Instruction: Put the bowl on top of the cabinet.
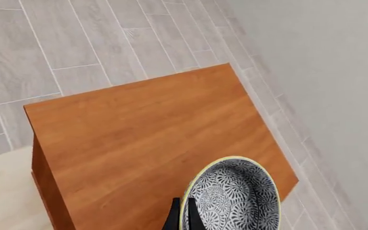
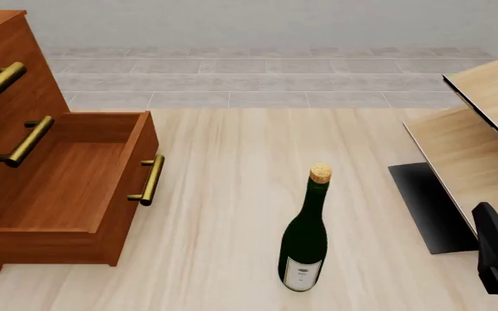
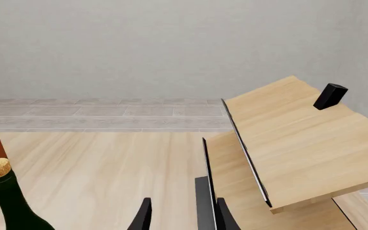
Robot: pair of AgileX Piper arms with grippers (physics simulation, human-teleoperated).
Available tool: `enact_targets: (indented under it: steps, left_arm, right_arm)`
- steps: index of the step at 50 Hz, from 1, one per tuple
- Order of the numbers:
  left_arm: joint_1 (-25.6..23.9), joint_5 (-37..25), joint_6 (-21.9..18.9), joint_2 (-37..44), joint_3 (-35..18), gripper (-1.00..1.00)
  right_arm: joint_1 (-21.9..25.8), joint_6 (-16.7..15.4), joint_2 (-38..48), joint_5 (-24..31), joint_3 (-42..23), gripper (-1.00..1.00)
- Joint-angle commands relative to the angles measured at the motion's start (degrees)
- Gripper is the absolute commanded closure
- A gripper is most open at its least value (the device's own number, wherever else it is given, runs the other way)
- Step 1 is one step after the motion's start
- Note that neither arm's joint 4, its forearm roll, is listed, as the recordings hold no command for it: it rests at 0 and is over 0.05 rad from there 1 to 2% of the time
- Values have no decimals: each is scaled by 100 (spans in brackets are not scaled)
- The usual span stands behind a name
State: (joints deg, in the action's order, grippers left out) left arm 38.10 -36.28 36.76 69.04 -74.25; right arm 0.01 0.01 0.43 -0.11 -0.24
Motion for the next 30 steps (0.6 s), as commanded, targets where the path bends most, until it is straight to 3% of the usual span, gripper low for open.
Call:
enact_targets:
  steps: [1,16,17,18,30]
  left_arm:
    - [39,108,-120,79,27,100]
    - [223,208,-165,196,143,100]
    - [56,332,43,118,293,-100]
    - [166,308,-170,77,190,-100]
    - [135,283,-177,90,196,-100]
  right_arm:
    - [0,0,0,0,0,-100]
    - [-1,0,1,0,0,-100]
    - [0,-1,-1,0,0,-100]
    - [-1,-2,0,0,0,-100]
    - [0,1,0,0,0,-100]
